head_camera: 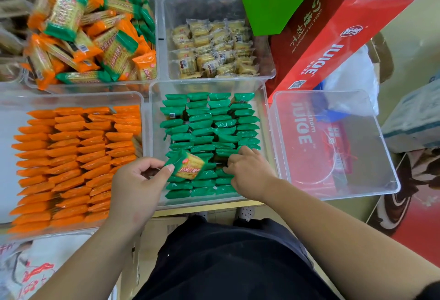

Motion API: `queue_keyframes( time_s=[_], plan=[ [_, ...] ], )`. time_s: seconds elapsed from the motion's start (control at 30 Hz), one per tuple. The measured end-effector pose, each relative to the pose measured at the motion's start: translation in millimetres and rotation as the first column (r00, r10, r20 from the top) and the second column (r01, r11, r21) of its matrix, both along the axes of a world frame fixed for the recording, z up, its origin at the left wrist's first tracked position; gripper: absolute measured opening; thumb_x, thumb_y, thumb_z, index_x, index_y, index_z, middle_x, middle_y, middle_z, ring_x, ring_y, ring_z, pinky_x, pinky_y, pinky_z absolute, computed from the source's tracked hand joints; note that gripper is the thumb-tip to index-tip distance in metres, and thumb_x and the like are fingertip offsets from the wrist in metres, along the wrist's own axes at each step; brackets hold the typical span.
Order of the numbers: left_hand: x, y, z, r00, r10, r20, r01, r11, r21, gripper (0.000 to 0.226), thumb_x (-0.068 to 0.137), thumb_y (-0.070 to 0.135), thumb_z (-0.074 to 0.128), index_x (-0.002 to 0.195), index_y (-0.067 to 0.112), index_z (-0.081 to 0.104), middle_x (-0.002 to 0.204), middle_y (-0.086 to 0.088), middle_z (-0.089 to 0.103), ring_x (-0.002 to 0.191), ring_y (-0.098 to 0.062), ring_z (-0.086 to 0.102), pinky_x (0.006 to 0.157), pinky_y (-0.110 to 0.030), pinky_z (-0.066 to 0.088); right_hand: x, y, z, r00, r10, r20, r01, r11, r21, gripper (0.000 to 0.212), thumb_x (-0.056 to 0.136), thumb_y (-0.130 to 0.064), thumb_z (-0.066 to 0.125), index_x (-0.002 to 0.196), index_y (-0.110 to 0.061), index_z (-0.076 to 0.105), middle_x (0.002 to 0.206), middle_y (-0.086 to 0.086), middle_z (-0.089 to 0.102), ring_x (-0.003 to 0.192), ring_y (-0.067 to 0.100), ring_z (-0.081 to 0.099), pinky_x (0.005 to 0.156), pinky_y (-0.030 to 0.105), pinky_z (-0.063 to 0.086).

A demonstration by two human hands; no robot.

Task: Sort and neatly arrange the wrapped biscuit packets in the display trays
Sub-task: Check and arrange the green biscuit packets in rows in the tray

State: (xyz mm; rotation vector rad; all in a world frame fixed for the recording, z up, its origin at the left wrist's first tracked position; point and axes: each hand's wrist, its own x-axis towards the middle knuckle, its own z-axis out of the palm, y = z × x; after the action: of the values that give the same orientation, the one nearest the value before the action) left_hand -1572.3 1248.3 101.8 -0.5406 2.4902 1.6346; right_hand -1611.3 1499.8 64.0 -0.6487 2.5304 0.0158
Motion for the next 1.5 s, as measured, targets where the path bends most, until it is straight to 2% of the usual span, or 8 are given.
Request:
queue_keyframes(
  time_s=[0.27,0.47,0.57,0.63,0.77,1.03,1.27,1.5],
  plan=[
    [0.9,-3.0,4.0,1.000,0.005,0.004,-0.005,1.000,-0.008,0.010,0.087,0.019,0.077,0.080,0.026,0.075,0.073,0.010,0.071,0.071,-0.012,0.064,0.062,-0.035,0.051,19.1,-4.7,7.6,0.999,-0.038,0.035,0.035,0.997,0.073,0.035,0.096,-0.033,0.039,0.113,-0.026,0.069,0.114,-0.005,0.056,0.105,0.025,0.040,0.095,0.041,0.038],
    [2.0,4.2,7.8,0.999,-0.019,0.040,0.018,1.000,0.022,0.005,0.087,0.017,0.076,0.083,0.019,0.076,0.068,0.010,0.068,0.062,-0.003,0.058,0.055,-0.014,0.043,19.6,-2.6,7.3,0.994,-0.089,0.064,0.085,0.994,0.068,0.040,0.098,-0.038,0.034,0.115,-0.027,0.069,0.113,-0.007,0.056,0.104,0.023,0.039,0.097,0.042,0.038],
    [2.7,11.4,15.9,0.995,0.028,0.094,-0.039,0.992,0.118,0.004,0.088,0.014,0.075,0.085,0.016,0.075,0.071,0.002,0.071,0.066,-0.006,0.064,0.062,-0.022,0.050,19.9,-0.9,13.7,0.979,-0.193,0.070,0.197,0.979,-0.061,0.040,0.097,-0.033,0.041,0.129,-0.028,0.065,0.124,-0.007,0.059,0.114,0.022,0.043,0.104,0.040,0.038],
    [3.5,16.7,22.9,0.990,0.054,0.130,-0.076,0.982,0.171,0.003,0.089,0.012,0.073,0.087,0.015,0.074,0.072,-0.001,0.072,0.069,-0.009,0.067,0.067,-0.032,0.054,22.7,-2.4,25.7,0.884,-0.424,0.199,0.467,0.830,-0.304,0.040,0.093,-0.027,0.050,0.129,-0.024,0.066,0.124,-0.006,0.065,0.116,0.020,0.052,0.100,0.034,0.043],
    [4.4,24.5,33.8,0.981,0.080,0.175,-0.127,0.953,0.275,0.004,0.091,0.008,0.070,0.094,0.008,0.072,0.084,-0.006,0.074,0.071,-0.010,0.071,0.066,-0.032,0.053,33.5,-1.9,62.3,0.500,-0.465,0.731,0.855,0.129,-0.503,0.031,0.087,-0.018,0.060,0.116,-0.018,0.072,0.099,0.000,0.076,0.086,0.012,0.067,0.069,0.025,0.045],
    [1.3,33.8,57.0,0.985,-0.085,0.150,0.003,0.879,0.477,0.005,0.084,0.013,0.073,0.079,0.012,0.075,0.084,-0.009,0.070,0.072,-0.020,0.063,0.072,-0.037,0.050,41.0,16.3,93.2,0.420,-0.493,0.762,0.781,-0.230,-0.580,0.010,0.082,-0.001,0.076,0.081,-0.010,0.070,0.071,0.003,0.069,0.067,0.012,0.062,0.062,0.023,0.050],
    [3.7,51.9,79.1,0.970,-0.171,0.172,-0.033,0.607,0.794,0.045,0.044,0.032,0.100,0.074,0.012,0.073,0.105,-0.016,0.060,0.080,-0.027,0.058,0.059,-0.028,0.051,44.0,41.4,87.1,0.266,0.119,0.957,0.892,-0.406,-0.197,0.043,0.064,-0.027,0.093,0.091,-0.009,0.065,0.099,0.013,0.070,0.084,0.020,0.064,0.065,0.026,0.052],
    [6.1,81.1,80.2,0.969,-0.056,0.242,-0.127,0.725,0.677,0.016,0.072,0.008,0.071,0.087,0.004,0.069,0.092,-0.017,0.059,0.065,-0.020,0.056,0.058,-0.027,0.048,35.4,73.0,101.2,0.332,0.244,0.911,0.867,-0.461,-0.192,0.040,0.072,-0.020,0.090,0.091,-0.006,0.059,0.098,0.011,0.069,0.077,0.014,0.061,0.055,0.018,0.043]
  ],
)
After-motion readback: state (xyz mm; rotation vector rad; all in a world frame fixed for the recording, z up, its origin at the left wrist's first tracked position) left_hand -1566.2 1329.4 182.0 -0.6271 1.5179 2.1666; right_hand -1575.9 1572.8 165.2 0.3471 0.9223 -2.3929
